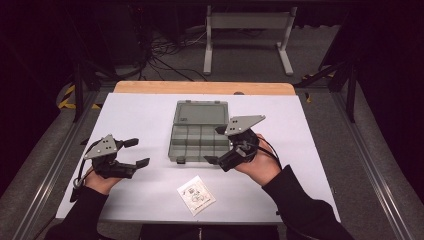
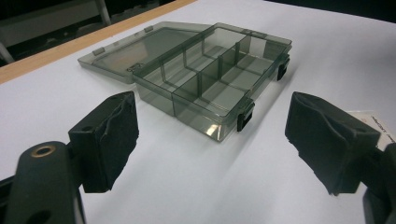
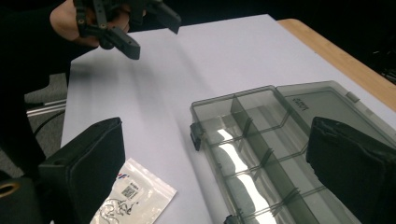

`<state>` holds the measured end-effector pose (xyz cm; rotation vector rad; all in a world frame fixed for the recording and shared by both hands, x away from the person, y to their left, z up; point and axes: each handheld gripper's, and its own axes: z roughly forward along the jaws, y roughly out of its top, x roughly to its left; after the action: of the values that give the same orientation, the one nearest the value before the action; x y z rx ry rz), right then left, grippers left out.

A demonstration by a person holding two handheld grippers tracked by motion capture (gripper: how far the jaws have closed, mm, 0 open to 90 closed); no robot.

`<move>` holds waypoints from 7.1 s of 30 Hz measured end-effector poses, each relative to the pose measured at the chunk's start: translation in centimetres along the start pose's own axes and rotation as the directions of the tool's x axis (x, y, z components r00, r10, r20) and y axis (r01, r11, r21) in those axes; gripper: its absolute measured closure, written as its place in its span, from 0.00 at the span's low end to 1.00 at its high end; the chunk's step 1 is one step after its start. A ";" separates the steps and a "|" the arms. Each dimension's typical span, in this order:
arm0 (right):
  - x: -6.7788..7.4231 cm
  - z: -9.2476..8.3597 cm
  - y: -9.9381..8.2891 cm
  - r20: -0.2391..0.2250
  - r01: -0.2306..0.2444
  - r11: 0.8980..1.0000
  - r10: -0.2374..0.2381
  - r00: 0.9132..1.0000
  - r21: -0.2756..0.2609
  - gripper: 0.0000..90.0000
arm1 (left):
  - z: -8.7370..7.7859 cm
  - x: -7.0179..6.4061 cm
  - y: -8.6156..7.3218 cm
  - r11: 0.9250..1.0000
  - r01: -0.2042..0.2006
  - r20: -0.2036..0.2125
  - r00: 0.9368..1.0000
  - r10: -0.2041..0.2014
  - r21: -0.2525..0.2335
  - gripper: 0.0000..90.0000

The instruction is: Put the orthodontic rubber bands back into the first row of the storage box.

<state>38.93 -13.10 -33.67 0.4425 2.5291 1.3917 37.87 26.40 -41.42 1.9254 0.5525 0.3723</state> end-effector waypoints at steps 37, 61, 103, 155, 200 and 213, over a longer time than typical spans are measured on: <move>3.2 5.0 -2.0 -0.159 0.099 0.959 -0.058 0.986 0.265 0.13 | -0.2 0.1 -0.2 1.000 0.005 0.006 1.000 -0.005 0.003 0.20; 5.2 8.2 -4.2 -0.238 0.130 0.926 -0.044 0.970 0.355 0.13 | -0.1 0.1 -0.2 1.000 0.002 0.010 1.000 -0.002 0.003 0.20; 6.2 10.6 -6.5 -0.228 0.150 0.907 -0.062 0.972 0.394 0.13 | 0.0 0.1 -0.2 1.000 0.005 0.016 1.000 -0.005 0.007 0.20; 5.9 7.1 -2.9 -0.211 0.198 0.924 -0.133 0.968 0.327 0.97 | -0.1 0.2 -0.2 1.000 0.005 0.016 1.000 -0.005 0.002 0.20; -0.2 3.6 1.8 -0.055 0.135 0.961 -0.125 0.991 0.243 0.97 | -0.1 0.2 -0.2 1.000 0.003 0.016 1.000 -0.003 0.005 0.20; -2.0 4.4 2.0 -0.019 0.103 0.966 -0.101 0.995 0.239 0.97 | 0.0 0.1 -0.2 1.000 0.004 0.017 1.000 -0.004 0.007 0.20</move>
<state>42.57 -9.42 -34.16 0.3425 2.6956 1.0579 37.94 26.57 -41.60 1.9319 0.5471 0.3509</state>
